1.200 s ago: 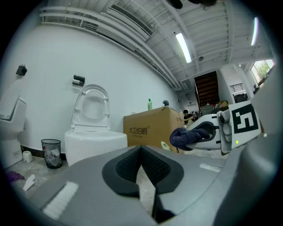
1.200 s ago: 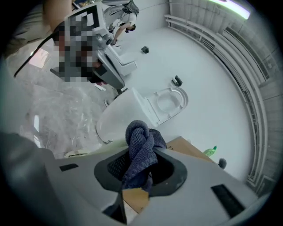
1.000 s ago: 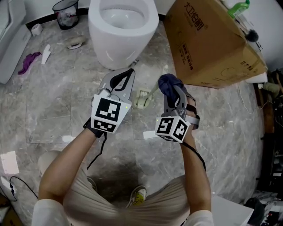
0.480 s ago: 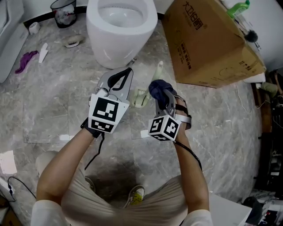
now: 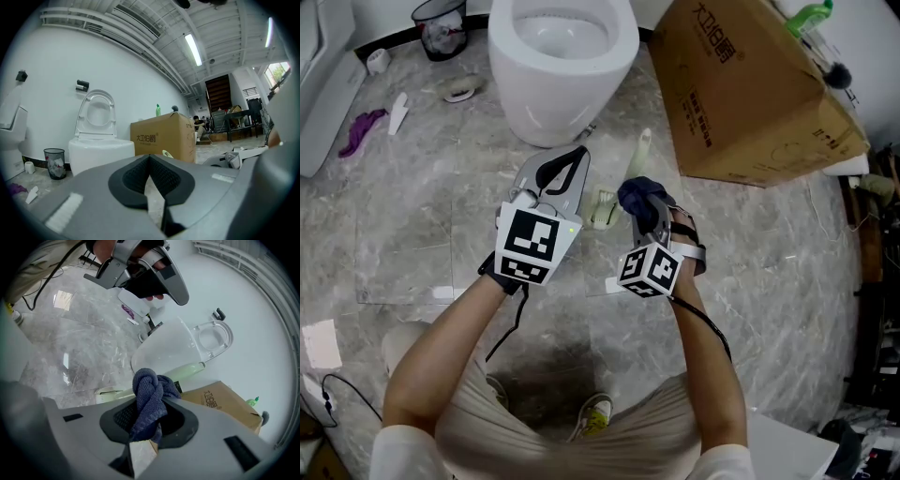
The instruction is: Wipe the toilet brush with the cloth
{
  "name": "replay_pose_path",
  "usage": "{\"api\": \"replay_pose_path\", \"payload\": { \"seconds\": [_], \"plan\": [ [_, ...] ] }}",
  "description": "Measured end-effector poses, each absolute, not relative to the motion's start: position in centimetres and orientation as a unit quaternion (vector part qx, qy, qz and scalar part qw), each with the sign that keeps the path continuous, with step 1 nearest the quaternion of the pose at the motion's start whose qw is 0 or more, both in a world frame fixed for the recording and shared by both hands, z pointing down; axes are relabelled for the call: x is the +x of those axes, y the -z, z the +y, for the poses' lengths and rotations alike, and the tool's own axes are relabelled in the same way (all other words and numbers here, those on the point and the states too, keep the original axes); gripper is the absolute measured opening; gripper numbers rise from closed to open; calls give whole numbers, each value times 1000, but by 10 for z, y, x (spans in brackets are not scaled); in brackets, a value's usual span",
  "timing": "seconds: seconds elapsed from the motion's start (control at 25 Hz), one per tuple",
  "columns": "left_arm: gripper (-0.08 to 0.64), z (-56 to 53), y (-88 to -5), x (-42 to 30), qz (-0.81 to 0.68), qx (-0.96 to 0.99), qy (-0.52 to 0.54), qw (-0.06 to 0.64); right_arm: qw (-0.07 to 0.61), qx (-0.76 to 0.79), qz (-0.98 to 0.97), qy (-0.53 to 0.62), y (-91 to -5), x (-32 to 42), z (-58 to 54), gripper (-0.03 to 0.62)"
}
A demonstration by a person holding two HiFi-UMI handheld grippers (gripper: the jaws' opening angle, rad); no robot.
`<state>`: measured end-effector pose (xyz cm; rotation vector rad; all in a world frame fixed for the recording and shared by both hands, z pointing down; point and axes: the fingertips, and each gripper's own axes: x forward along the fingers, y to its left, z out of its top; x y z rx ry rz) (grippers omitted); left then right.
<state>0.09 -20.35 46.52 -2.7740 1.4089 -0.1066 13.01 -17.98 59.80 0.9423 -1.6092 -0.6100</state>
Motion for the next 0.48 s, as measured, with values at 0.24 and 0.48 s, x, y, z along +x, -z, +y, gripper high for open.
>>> {"api": "replay_pose_path", "payload": {
  "seconds": [0.24,0.48],
  "plan": [
    [2,-201,-468,-5,457,-888,43,15,561,391,-687,248,-611,129,-181,97],
    [2,-201,-468,-6,460,-887,46,17,568,378,-690,242,-625,128,-180,96]
  ]
}}
